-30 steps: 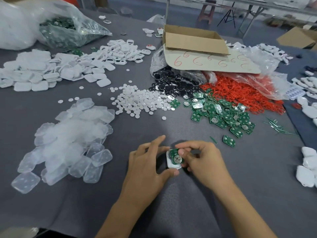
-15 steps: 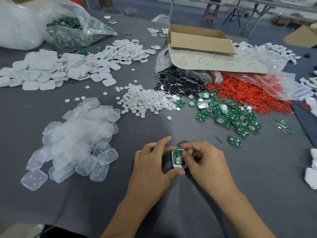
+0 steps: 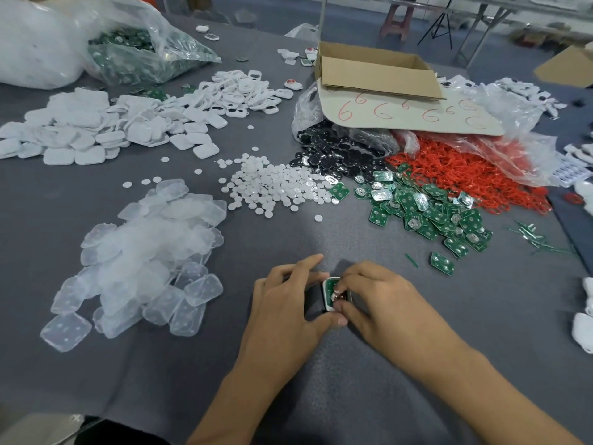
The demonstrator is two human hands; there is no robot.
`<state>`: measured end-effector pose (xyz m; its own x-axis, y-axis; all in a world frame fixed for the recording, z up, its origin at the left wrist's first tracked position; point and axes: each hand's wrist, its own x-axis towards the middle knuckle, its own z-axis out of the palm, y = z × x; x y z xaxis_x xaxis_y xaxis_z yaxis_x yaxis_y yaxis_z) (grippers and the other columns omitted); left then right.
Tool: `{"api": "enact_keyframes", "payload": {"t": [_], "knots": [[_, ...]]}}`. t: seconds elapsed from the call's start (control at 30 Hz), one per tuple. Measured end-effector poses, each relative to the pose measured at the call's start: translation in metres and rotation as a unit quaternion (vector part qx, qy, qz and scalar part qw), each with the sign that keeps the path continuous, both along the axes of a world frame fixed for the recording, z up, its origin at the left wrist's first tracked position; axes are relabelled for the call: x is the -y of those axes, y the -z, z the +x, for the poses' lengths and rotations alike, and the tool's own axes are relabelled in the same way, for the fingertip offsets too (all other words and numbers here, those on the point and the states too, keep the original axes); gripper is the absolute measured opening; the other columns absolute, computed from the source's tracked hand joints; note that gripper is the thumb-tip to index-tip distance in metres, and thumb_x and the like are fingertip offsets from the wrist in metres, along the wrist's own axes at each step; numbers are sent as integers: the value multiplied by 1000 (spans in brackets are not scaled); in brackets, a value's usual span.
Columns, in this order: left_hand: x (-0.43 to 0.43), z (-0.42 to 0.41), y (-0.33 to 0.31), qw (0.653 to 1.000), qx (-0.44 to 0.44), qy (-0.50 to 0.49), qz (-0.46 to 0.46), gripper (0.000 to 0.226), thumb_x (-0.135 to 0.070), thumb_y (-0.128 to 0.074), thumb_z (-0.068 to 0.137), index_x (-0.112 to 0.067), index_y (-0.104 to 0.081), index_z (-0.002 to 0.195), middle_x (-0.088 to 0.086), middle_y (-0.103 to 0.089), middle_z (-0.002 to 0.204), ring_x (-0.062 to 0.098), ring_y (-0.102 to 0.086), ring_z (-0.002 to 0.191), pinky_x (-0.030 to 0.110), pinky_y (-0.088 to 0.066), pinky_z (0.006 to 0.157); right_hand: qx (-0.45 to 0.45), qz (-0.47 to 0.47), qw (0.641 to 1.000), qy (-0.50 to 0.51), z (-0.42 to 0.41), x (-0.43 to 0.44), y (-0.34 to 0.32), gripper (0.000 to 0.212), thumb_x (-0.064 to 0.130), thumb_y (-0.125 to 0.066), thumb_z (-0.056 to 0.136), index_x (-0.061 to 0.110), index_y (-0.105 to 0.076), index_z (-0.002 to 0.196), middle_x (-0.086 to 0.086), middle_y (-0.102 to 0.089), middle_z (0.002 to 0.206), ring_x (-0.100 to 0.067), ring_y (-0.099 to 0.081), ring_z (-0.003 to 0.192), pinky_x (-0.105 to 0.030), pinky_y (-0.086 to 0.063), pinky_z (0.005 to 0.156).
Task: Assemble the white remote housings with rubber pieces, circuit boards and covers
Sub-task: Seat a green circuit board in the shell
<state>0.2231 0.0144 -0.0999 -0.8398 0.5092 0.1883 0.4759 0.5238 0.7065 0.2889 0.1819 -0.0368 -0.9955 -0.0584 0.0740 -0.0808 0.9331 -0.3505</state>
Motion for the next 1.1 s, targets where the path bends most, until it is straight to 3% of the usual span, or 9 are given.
{"api": "enact_keyframes", "payload": {"t": [0.2,0.33,0.53,0.8,0.97,1.1], "knots": [[-2,1,0,1000,-1,-9,6,86,-73,-66,64,-48,-37,141,-39,-59,118,-7,-39,129,7,-11,105,-28,59,995,-76,-2,-3,4,7,18,-60,97,11,-60,98,-2,-53,101,-23,-53,92,-37,-48,88],[-1,1,1,1000,4,-16,7,87,-73,-68,64,-52,-35,141,-45,-55,117,-6,-36,131,9,-12,107,-37,60,994,-83,-1,-7,7,8,19,-53,100,12,-57,101,-1,-50,103,-23,-50,91,-38,-47,86],[-1,2,-1,1000,12,-15,4,86,-74,-67,64,-53,-34,141,-39,-59,120,-11,-30,130,17,-20,106,-33,72,993,-83,-1,-7,14,12,18,-44,100,13,-55,101,-1,-48,103,-22,-46,88,-40,-46,82],[-1,2,-1,1000,-4,-16,13,85,-73,-66,64,-50,-37,140,-40,-57,115,-22,-24,125,4,-10,104,-57,80,992,-77,2,-7,25,9,19,-47,100,15,-55,103,0,-48,106,-21,-47,88,-38,-46,80],[-1,1,2,1000,-5,-14,3,83,-73,-70,65,-51,-37,139,-34,-61,121,-8,-36,129,6,-11,104,-94,87,989,-70,1,-8,30,12,18,-52,96,14,-60,105,1,-54,108,-20,-50,93,-31,-44,84],[-2,1,2,1000,-6,-15,2,82,-74,-68,64,-50,-39,137,-36,-62,119,-9,-38,128,6,-13,103,-115,51,990,-68,1,-9,36,15,10,-58,95,11,-64,108,-1,-59,109,-18,-52,96,-25,-43,91]]}}
